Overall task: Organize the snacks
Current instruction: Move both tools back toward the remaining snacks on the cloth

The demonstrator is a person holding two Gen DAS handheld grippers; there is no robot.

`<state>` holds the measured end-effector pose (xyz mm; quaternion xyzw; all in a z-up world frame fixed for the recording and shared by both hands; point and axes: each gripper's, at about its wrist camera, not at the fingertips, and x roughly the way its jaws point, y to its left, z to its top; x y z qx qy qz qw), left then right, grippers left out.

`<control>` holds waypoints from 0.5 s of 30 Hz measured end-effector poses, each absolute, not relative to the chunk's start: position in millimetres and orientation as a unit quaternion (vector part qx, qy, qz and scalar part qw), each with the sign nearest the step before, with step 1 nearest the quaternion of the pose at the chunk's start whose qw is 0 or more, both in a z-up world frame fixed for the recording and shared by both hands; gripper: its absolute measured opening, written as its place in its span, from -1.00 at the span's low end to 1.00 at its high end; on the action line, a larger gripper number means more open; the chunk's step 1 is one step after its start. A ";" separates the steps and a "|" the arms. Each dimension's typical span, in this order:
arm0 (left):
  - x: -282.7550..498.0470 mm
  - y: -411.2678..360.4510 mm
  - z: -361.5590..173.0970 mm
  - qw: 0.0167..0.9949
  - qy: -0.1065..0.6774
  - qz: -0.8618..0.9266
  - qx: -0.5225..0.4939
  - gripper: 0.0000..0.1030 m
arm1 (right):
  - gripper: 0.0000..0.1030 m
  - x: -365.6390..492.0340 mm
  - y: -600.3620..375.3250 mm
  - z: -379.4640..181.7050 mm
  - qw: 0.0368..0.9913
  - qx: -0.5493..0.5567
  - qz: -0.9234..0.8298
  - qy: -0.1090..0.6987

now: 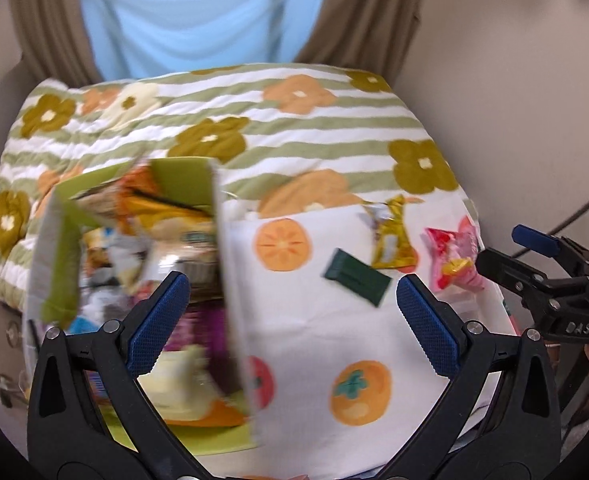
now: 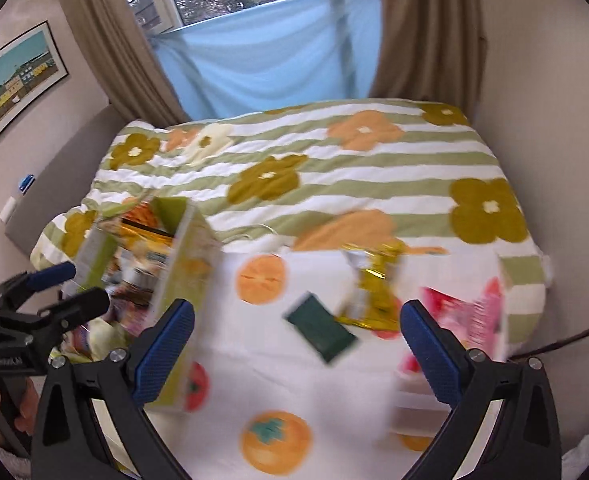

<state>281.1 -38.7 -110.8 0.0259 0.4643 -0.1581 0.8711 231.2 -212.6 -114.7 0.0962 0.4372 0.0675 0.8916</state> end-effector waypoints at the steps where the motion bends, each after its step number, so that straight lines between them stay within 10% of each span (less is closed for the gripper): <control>1: 280.8 -53.2 -114.5 0.869 0.467 -0.161 0.032 0.99 | 0.99 226.3 -226.8 -118.9 0.890 0.101 0.065 0.441; 15: 298.1 -157.1 -196.5 0.825 0.542 -0.141 0.070 0.99 | 0.99 187.7 -314.9 -180.3 0.855 0.096 0.032 0.509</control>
